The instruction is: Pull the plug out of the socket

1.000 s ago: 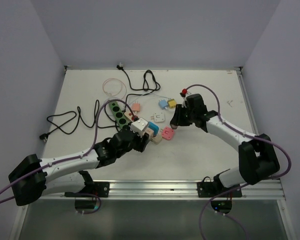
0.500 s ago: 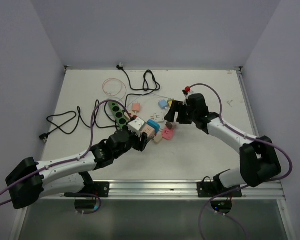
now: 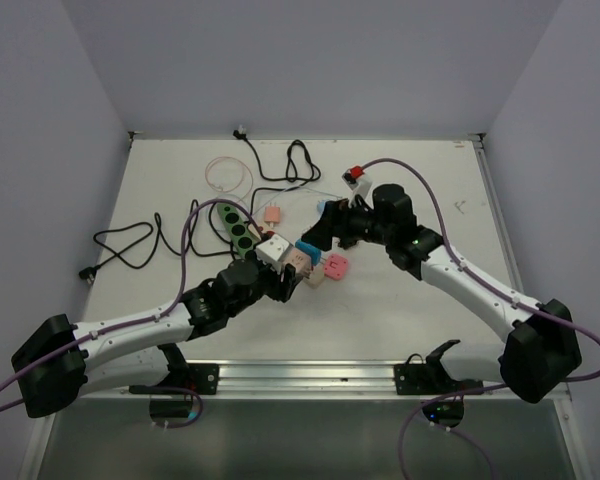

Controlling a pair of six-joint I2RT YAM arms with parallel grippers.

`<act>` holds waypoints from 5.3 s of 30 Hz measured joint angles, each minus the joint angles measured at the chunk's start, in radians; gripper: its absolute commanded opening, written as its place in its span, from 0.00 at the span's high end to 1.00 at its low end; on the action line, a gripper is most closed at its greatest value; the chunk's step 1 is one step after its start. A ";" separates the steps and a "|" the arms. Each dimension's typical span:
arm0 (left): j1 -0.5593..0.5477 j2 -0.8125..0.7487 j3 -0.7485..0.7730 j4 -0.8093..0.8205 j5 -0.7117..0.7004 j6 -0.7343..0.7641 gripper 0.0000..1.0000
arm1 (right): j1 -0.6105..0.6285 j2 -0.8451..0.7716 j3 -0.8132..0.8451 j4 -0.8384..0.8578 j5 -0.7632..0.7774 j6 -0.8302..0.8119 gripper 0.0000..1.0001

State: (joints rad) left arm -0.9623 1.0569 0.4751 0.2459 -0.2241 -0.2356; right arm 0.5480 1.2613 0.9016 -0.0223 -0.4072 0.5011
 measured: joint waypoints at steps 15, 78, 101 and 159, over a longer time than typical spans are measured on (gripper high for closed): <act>0.000 -0.085 0.001 0.009 0.003 0.000 1.00 | 0.045 0.076 0.036 -0.089 0.053 -0.053 0.24; 0.005 -0.209 -0.260 0.555 0.030 0.037 1.00 | -0.101 0.056 0.004 0.165 -0.201 0.461 1.00; 0.005 -0.046 -0.261 0.303 0.045 -0.152 1.00 | -0.271 0.293 -0.113 0.122 -0.073 0.247 0.96; 0.209 -0.525 0.525 -0.789 -0.642 -0.164 0.00 | -0.253 -1.025 0.097 -0.495 0.895 -0.364 0.01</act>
State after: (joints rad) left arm -0.7528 0.5323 0.9997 -0.5434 -0.8665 -0.3996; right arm 0.2955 0.2367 0.9985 -0.5171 0.4877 0.1368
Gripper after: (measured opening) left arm 0.994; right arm 0.987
